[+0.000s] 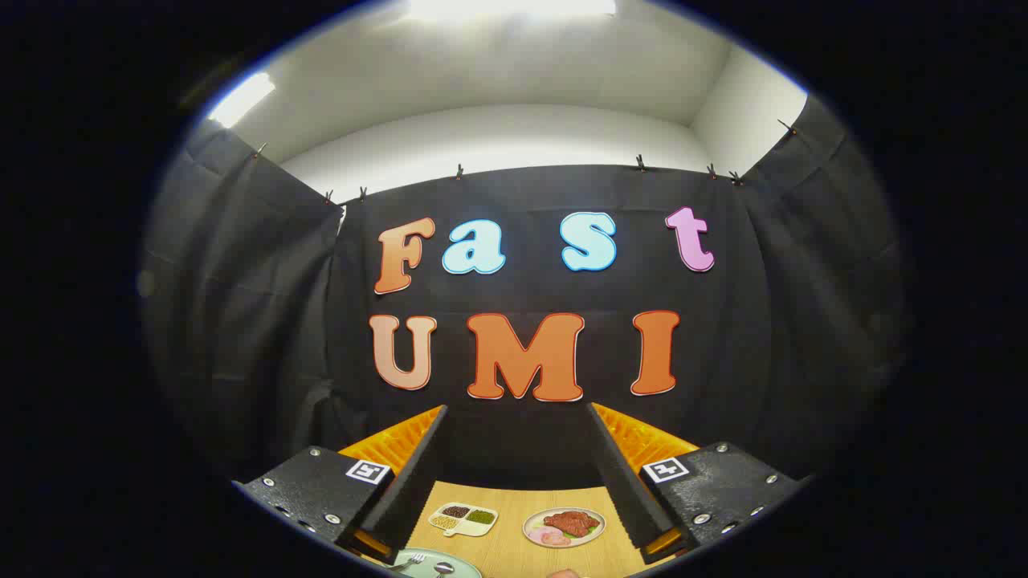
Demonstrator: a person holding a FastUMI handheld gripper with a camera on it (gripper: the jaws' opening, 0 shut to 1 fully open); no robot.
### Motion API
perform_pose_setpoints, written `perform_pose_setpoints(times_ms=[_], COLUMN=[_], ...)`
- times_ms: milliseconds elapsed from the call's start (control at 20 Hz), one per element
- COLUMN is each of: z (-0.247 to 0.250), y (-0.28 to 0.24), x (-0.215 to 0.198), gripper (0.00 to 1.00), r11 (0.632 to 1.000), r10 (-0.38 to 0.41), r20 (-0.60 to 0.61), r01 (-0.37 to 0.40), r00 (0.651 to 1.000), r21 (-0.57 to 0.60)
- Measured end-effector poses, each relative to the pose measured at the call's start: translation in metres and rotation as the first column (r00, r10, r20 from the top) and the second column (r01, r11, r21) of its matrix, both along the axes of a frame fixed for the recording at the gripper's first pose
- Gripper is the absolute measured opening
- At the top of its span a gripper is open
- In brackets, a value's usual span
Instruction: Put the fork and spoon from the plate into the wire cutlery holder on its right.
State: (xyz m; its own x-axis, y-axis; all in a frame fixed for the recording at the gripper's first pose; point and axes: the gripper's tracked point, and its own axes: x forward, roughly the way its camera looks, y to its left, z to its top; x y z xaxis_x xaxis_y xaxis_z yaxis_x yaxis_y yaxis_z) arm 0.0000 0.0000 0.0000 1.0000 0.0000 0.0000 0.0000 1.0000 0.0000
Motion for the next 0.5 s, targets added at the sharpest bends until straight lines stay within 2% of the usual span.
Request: perform_pose_setpoints(times_ms=[200, 500], z=[0.008, -0.002], y=[-0.005, 0.008], x=[0.006, 0.018], gripper=[0.98, 0.98], r11=[0.999, 1.000], r10=[-0.026, 0.006], r20=[0.036, 0.008], r01=[0.027, -0.006], r00=[0.999, 1.000], r21=[-0.036, -0.007])
